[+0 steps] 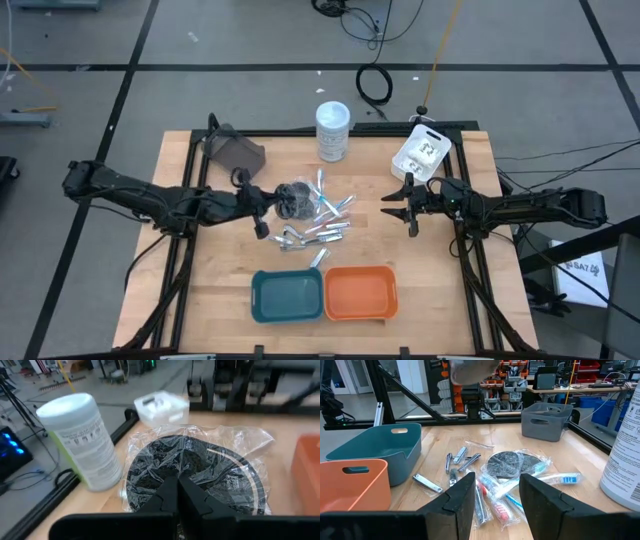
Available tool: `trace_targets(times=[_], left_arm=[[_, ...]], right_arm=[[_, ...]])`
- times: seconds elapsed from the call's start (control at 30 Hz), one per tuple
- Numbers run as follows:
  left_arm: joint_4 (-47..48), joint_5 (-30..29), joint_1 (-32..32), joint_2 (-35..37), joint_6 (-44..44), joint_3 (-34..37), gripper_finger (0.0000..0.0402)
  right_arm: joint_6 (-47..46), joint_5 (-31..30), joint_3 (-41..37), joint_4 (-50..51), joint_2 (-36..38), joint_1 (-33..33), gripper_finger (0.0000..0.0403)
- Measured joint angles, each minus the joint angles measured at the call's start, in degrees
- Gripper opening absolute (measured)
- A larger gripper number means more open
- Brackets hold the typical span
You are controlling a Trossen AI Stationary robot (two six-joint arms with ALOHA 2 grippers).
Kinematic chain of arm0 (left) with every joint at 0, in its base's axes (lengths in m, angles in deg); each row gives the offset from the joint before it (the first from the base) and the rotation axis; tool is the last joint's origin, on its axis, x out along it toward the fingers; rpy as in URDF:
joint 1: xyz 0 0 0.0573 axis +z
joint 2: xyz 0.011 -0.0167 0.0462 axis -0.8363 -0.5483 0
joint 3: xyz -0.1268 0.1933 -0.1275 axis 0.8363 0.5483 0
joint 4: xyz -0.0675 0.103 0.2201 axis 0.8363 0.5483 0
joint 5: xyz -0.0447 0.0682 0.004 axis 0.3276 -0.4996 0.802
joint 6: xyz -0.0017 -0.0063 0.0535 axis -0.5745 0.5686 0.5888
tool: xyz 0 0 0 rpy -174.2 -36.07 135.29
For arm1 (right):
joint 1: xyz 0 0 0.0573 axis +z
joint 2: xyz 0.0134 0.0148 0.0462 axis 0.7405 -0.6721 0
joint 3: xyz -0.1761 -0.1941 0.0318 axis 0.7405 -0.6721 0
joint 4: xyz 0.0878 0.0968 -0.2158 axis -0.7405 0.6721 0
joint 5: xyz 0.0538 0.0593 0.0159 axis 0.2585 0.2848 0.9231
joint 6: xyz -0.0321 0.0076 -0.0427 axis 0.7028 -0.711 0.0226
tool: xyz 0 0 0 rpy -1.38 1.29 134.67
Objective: Pick & Place Travel size toiletries
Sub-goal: Put the black hairbrush into the orange bin
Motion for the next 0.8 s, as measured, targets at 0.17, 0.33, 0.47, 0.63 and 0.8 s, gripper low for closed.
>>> trace_targets(times=[0.17,0.33,0.47,0.63,0.8], left_arm=[[-8.97,0.00,-1.09,2.14,-0.46,6.58,0.0000],[-10.48,-0.15,-1.19,2.39,-0.88,8.52,0.0000],[-15.13,-0.33,-1.04,2.27,-1.03,8.52,0.0000],[-26.76,-0.03,0.55,-3.71,6.75,8.25,0.0000],[-28.64,0.61,3.03,-14.32,13.40,2.69,0.0000]], right_arm=[[0.00,0.00,0.00,-0.02,0.01,-0.01,0.0141],[-0.02,0.00,0.00,-0.02,0.02,-0.01,0.0141],[-0.96,-0.02,0.00,-1.35,-0.02,0.01,0.0141],[-4.44,-0.26,0.00,-7.78,-1.38,0.01,0.0141],[-6.88,-4.01,1.52,-8.94,-4.75,1.46,0.0141]])
